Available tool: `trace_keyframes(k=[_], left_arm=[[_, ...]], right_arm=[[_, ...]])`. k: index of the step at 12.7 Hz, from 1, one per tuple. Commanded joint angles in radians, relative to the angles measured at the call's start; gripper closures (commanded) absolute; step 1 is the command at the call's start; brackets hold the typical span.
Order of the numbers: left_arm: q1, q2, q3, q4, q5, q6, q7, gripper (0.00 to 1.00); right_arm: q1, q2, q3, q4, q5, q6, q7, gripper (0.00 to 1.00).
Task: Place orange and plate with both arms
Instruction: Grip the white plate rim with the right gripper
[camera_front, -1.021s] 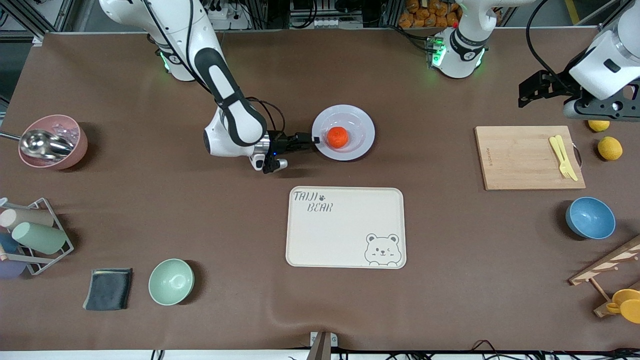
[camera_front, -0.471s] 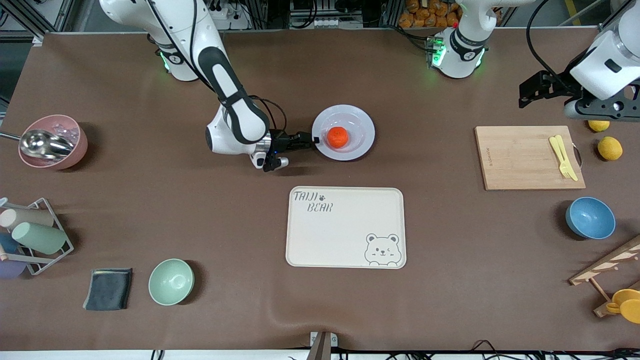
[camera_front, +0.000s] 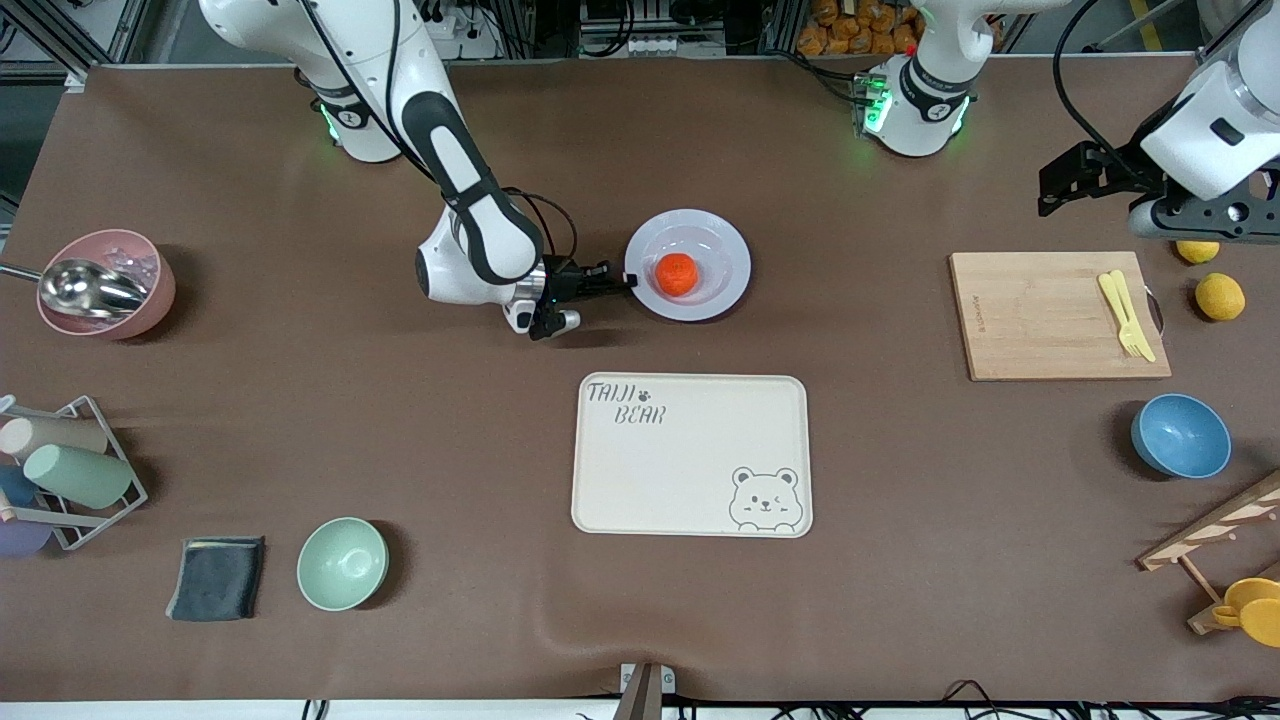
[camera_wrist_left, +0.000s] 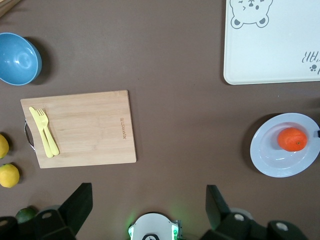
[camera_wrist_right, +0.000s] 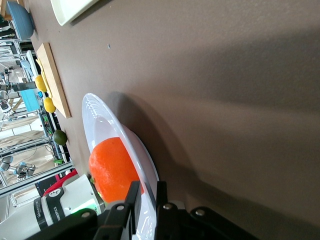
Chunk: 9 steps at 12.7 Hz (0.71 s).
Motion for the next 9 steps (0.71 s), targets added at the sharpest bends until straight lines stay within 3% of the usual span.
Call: trace_keyframes(k=[1,3,9], left_arm=[[0.001,-0.016,-0.001,0.000,0.006,0.001,-0.011,0.00],[0.001,-0.016,0.000,0.001,0.006,0.001,-0.010,0.00],[0.002,-0.017,0.000,0.001,0.006,-0.001,-0.010,0.00]], right_arm=[[0.025,-0.001,-0.008,-0.008,0.042,0.010,-0.028,0.90],[0.025,-0.001,-0.008,-0.008,0.042,0.008,-0.031,1.00],[0.012,-0.025,-0.006,-0.005,0.050,-0.004,-0.036,1.00]])
